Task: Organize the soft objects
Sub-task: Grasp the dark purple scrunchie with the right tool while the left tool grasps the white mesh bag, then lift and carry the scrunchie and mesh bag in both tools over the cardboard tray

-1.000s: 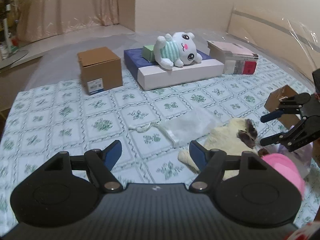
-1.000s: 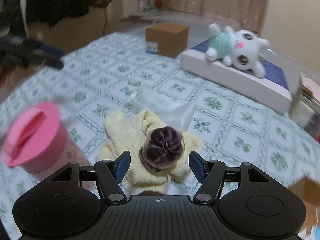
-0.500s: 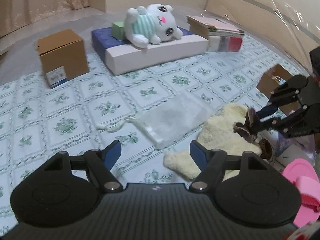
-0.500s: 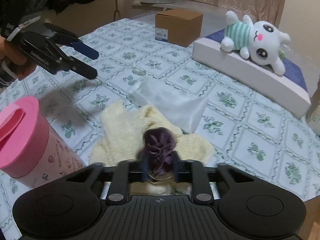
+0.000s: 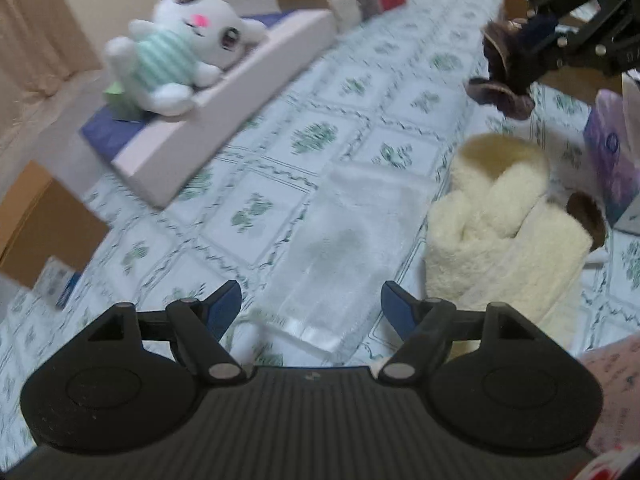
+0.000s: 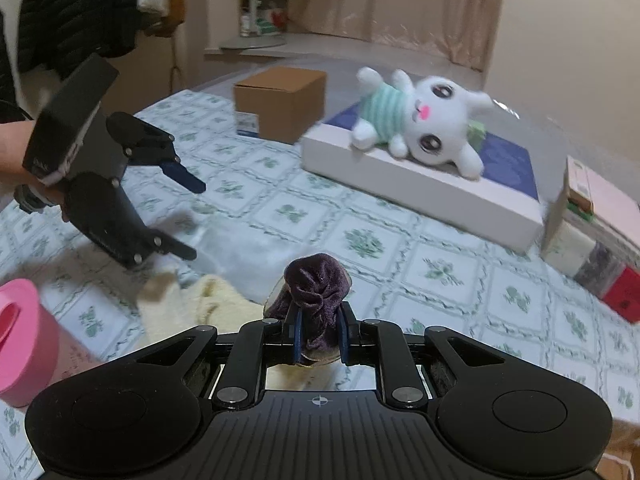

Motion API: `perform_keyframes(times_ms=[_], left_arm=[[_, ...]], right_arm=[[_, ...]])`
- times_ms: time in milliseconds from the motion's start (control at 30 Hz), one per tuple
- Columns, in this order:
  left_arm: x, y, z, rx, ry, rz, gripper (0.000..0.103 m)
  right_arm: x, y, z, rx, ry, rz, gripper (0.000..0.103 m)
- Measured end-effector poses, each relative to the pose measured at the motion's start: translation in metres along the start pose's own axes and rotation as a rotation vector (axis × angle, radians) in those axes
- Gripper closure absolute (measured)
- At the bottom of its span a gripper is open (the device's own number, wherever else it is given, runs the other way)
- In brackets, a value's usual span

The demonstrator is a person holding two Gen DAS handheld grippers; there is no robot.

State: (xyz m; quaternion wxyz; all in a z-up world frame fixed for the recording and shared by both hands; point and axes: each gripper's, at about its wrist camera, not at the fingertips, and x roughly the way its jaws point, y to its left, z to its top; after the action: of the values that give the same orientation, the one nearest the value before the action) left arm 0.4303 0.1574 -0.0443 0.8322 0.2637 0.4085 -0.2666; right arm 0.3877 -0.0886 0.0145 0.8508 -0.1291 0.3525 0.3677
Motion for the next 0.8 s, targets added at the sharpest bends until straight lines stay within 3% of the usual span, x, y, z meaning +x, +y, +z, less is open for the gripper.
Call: perform_keyframes(times_ms=[200, 333, 433, 500, 600, 800], left_arm=[[0.03, 0.014, 0.006, -0.033, 0.061, -0.107, 0.024], [0.041, 0.008, 0.004, -0.019, 0.111, -0.115, 0.029], [0.039, 0.01, 0.0, -0.075, 0.1, -0.147, 0.049], [0.034, 0.009, -0.001, -0.089, 0.087, -0.141, 0.075], [0.03, 0.009, -0.005, -0.131, 0.092, -0.128, 0.092], [0.007, 0.016, -0.016, -0.263, 0.081, -0.044, 0.101]], right_arm=[[0.012, -0.014, -0.008, 0.05, 0.013, -0.017, 0.086], [0.021, -0.02, -0.011, 0.081, 0.024, -0.026, 0.086], [0.022, -0.02, -0.013, 0.089, 0.018, -0.024, 0.086], [0.021, -0.019, -0.012, 0.092, 0.013, -0.021, 0.086], [0.017, -0.017, -0.012, 0.096, 0.004, -0.023, 0.086], [-0.002, -0.012, -0.009, 0.109, -0.021, -0.04, 0.086]])
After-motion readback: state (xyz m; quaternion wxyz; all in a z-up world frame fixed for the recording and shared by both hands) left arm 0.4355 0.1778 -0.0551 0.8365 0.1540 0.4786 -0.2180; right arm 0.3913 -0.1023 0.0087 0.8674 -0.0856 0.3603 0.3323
